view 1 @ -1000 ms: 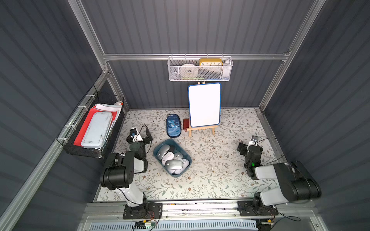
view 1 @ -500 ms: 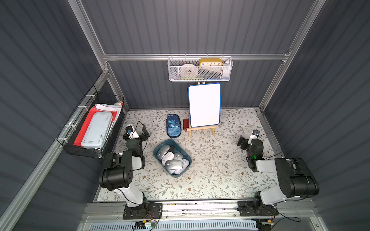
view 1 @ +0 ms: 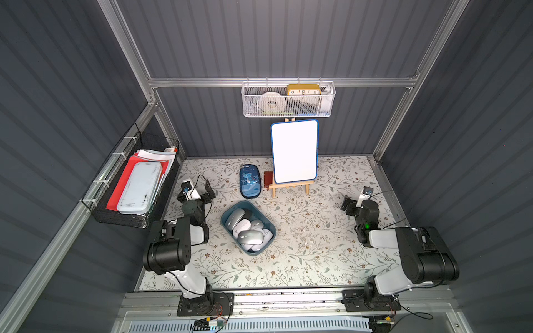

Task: Put the mouse in the storage box
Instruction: Reset both arms

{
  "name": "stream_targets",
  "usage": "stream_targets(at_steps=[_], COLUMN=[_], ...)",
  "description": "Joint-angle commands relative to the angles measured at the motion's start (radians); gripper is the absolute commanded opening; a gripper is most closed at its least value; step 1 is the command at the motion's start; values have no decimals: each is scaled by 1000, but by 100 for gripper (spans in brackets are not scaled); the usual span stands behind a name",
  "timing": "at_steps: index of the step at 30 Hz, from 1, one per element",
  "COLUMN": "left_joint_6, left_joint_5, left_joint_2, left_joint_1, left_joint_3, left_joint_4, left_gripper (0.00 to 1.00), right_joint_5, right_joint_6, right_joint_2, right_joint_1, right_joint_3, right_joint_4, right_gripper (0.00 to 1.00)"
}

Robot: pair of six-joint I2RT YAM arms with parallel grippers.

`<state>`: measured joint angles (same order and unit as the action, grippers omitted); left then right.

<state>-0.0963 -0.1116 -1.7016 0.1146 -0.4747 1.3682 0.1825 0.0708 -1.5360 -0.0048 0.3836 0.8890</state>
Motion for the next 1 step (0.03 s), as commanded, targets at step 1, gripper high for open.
stream_targets(at_steps=[1], left_joint_6=[-13], left_joint_5=[13], left_joint_2=[-1], left_joint_1=[-1], left_joint_3=[-7], left_joint_4=[6], left_gripper=[99], right_joint_5=[-15], right_joint_6=[2], right_joint_2=[2], right_joint_1=[3], right_joint_3=[-5], right_joint_4=[10], right_gripper=[99])
